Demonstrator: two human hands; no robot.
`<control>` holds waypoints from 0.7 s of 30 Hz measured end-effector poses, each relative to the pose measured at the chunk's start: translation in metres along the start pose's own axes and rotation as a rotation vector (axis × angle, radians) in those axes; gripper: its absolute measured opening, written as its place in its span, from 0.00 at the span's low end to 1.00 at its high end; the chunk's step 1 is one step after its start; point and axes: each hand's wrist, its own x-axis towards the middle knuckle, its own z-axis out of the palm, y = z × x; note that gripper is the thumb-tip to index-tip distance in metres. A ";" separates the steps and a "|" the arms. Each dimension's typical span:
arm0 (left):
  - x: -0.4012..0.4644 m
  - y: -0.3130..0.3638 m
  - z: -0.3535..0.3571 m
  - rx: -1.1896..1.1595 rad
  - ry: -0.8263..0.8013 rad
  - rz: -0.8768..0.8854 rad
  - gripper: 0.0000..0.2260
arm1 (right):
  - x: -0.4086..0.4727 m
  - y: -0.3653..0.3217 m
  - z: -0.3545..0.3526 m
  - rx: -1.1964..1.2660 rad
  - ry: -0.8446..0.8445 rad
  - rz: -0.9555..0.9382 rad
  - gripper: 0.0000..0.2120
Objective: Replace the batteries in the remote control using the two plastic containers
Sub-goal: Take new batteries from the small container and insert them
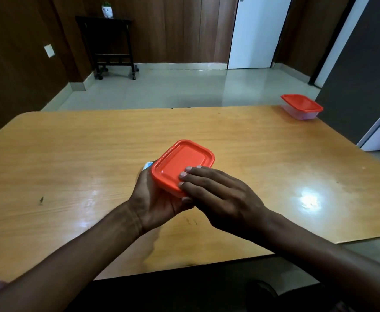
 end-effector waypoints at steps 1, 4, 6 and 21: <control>0.000 0.001 0.001 -0.004 -0.002 0.001 0.28 | 0.001 0.000 0.001 0.005 0.002 -0.004 0.11; 0.000 0.003 0.001 0.052 0.011 0.027 0.25 | 0.005 0.003 -0.002 0.052 0.027 0.033 0.09; -0.001 0.002 0.000 0.176 0.033 0.044 0.21 | 0.011 0.007 -0.009 0.093 0.092 0.130 0.08; 0.002 -0.026 0.012 0.055 0.146 0.133 0.25 | 0.016 0.066 -0.028 0.085 0.124 0.825 0.11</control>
